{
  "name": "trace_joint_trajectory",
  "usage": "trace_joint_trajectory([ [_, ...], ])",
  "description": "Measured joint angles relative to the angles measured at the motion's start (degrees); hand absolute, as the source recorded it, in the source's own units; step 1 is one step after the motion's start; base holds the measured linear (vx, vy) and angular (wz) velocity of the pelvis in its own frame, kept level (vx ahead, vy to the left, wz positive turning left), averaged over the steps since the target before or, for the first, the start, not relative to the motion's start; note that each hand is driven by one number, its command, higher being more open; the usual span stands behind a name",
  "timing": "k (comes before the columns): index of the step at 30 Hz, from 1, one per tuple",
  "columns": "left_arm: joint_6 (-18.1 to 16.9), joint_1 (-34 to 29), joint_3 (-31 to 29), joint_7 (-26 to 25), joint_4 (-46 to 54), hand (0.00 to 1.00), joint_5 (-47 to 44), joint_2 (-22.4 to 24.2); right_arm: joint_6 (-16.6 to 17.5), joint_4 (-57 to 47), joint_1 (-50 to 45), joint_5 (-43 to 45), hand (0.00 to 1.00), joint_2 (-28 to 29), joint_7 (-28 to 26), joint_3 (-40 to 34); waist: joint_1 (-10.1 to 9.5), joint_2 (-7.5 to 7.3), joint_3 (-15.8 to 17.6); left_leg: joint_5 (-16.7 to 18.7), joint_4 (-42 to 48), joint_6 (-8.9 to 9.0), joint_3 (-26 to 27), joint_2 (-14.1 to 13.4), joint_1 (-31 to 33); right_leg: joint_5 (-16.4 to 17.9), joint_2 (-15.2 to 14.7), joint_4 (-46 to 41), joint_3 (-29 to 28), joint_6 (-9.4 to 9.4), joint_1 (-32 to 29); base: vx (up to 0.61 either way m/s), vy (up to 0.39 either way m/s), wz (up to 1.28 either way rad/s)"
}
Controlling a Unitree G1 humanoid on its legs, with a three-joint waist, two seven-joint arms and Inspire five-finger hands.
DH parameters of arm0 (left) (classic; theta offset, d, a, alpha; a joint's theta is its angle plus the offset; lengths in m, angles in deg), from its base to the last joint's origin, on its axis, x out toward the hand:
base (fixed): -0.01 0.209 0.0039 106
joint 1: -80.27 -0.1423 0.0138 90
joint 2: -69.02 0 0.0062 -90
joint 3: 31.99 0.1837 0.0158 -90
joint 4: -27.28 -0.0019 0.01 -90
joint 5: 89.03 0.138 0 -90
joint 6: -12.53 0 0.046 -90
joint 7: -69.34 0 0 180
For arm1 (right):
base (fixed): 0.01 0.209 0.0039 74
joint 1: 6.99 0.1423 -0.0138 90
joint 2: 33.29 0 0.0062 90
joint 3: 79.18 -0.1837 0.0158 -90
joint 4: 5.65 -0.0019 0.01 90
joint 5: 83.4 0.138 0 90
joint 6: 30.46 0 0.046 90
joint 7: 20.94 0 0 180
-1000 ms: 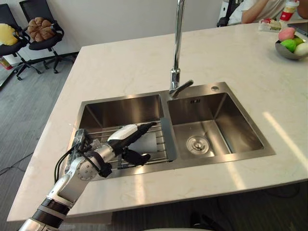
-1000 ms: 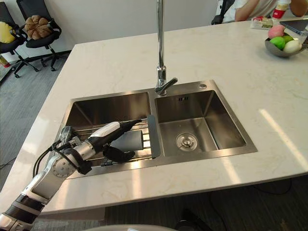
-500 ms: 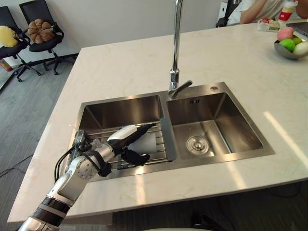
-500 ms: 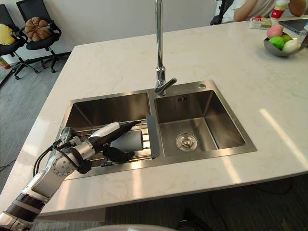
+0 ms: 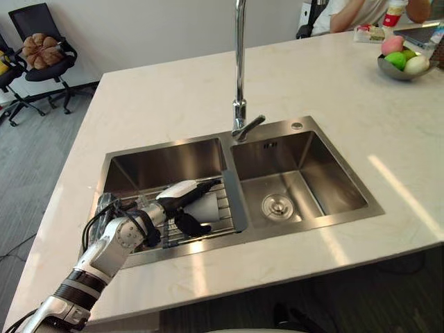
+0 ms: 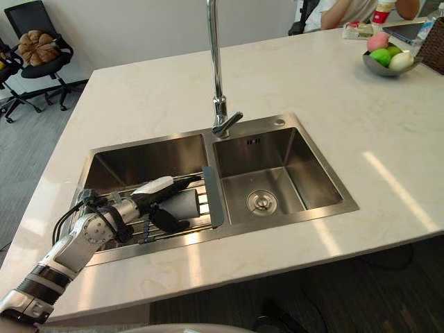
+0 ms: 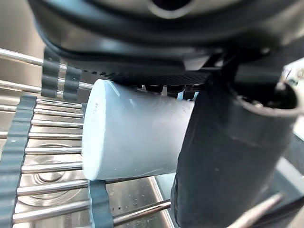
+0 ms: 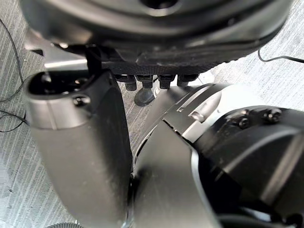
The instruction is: Walk over to the sink, pick up the cup, carry it to the dishwasher, place the cup inside the dishwasher, then close the dishwasher door
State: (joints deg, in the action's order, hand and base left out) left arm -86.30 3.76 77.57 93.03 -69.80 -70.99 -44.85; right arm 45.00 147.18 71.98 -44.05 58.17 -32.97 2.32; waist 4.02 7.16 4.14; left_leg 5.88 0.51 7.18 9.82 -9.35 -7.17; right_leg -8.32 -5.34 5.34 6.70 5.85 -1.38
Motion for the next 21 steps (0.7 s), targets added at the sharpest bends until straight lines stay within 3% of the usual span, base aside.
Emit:
trace_joint_trajectory([
  [5, 1.63, 2.0, 0.13, 5.17, -0.44, 1.0, -0.04, -0.67, 0.05, -0.22, -0.3, 0.44, 1.0, -0.09, 0.2, 0.17, 0.05, 0.32, -0.2, 0.16, 0.02, 0.11, 0.5, -0.17, -0.06, -0.03, 0.24, 0.0, -0.42, -0.04, -0.32, -0.01, -0.004, -0.06],
  [6, 1.89, 2.59, 0.26, 6.01, -0.74, 0.0, -0.03, -0.67, 0.06, -0.23, -0.33, 1.17, 1.0, -0.12, 0.45, 0.48, 0.06, 0.33, -0.2, 0.16, 0.06, 0.12, 0.5, -0.18, -0.06, -0.04, 0.24, 0.0, -0.42, -0.04, -0.32, 0.0, 0.0, 0.0],
  [13, 3.0, 5.1, 1.03, 6.64, -5.16, 0.0, 0.36, -0.52, 0.29, -0.84, -0.29, 2.06, 1.0, -0.22, 1.01, 2.05, 1.32, 0.42, -0.2, 0.23, 0.21, 0.24, 0.66, -0.43, -0.08, -0.05, 0.4, 0.0, -0.43, -0.07, -0.31, 0.0, 0.0, 0.0],
  [21, 1.85, 5.27, 2.47, -2.69, -6.23, 0.0, 1.56, -0.49, 0.62, -1.32, -0.25, 2.07, 1.0, -0.51, 0.9, 2.25, 1.78, 1.21, 0.29, 0.48, 0.15, 0.61, 1.09, -0.75, -0.39, -0.08, 0.66, 0.0, 0.61, -0.1, -0.32, -0.01, -0.005, -0.03],
])
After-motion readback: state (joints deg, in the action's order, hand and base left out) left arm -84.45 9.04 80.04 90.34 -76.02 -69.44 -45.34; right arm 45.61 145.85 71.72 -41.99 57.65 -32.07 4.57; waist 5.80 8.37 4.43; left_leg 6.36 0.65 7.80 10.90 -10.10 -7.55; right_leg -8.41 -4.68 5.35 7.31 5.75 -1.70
